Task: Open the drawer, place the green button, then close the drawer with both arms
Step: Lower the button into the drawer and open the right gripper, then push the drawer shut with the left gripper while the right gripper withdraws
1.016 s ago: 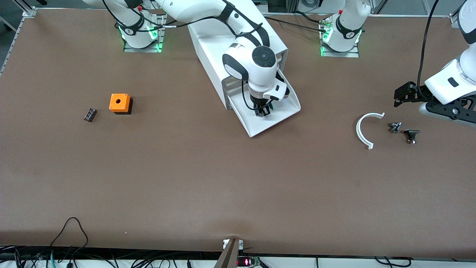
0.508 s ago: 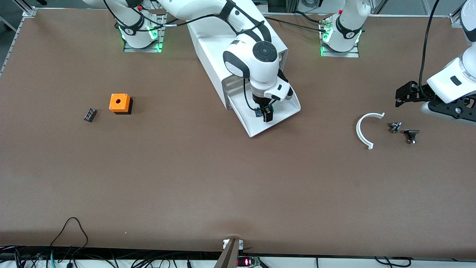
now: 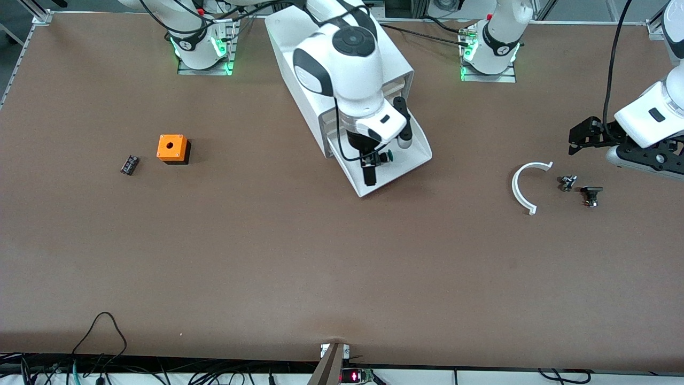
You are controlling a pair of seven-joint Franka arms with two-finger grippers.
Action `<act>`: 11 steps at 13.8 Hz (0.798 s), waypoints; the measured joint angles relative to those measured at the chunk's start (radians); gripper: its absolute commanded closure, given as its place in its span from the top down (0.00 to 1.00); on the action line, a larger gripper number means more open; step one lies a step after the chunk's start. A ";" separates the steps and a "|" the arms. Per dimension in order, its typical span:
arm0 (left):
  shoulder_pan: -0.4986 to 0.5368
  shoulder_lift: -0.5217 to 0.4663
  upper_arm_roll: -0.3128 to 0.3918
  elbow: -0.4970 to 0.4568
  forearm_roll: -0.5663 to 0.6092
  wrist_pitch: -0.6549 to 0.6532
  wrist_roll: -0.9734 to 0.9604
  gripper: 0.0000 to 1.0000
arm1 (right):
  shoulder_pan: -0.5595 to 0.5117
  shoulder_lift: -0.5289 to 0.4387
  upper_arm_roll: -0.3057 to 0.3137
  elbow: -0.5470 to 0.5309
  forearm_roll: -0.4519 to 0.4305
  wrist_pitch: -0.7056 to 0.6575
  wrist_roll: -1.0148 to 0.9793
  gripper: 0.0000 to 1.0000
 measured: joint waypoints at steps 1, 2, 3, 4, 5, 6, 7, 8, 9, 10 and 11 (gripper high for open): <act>-0.003 0.011 -0.002 0.015 0.000 -0.001 0.000 1.00 | -0.006 -0.019 -0.019 0.000 0.000 0.000 0.061 1.00; -0.012 0.024 -0.003 0.020 0.000 -0.001 0.000 1.00 | -0.014 -0.034 -0.036 0.000 0.001 -0.001 0.122 1.00; -0.027 0.037 -0.006 0.021 0.000 0.000 -0.001 1.00 | -0.022 -0.044 -0.054 -0.001 0.001 -0.001 0.182 1.00; -0.043 0.056 -0.013 0.021 -0.005 0.009 -0.007 1.00 | -0.030 -0.051 -0.072 -0.002 0.002 -0.004 0.244 1.00; -0.054 0.084 -0.021 0.019 -0.014 0.039 -0.025 1.00 | -0.041 -0.055 -0.090 -0.010 0.002 -0.008 0.294 1.00; -0.063 0.121 -0.028 0.013 -0.023 0.090 -0.058 1.00 | -0.059 -0.057 -0.104 -0.022 0.002 -0.008 0.330 1.00; -0.072 0.163 -0.036 -0.001 -0.038 0.158 -0.100 1.00 | -0.084 -0.057 -0.112 -0.036 0.004 -0.008 0.370 1.00; -0.081 0.201 -0.049 -0.025 -0.046 0.229 -0.151 1.00 | -0.109 -0.058 -0.116 -0.052 0.005 -0.008 0.425 1.00; -0.094 0.240 -0.063 -0.051 -0.052 0.300 -0.210 1.00 | -0.138 -0.060 -0.117 -0.070 0.006 -0.009 0.491 1.00; -0.118 0.279 -0.072 -0.072 -0.059 0.361 -0.276 1.00 | -0.163 -0.063 -0.118 -0.091 0.006 -0.010 0.550 1.00; -0.147 0.318 -0.076 -0.087 -0.069 0.415 -0.344 1.00 | -0.184 -0.067 -0.119 -0.114 0.007 -0.012 0.603 1.00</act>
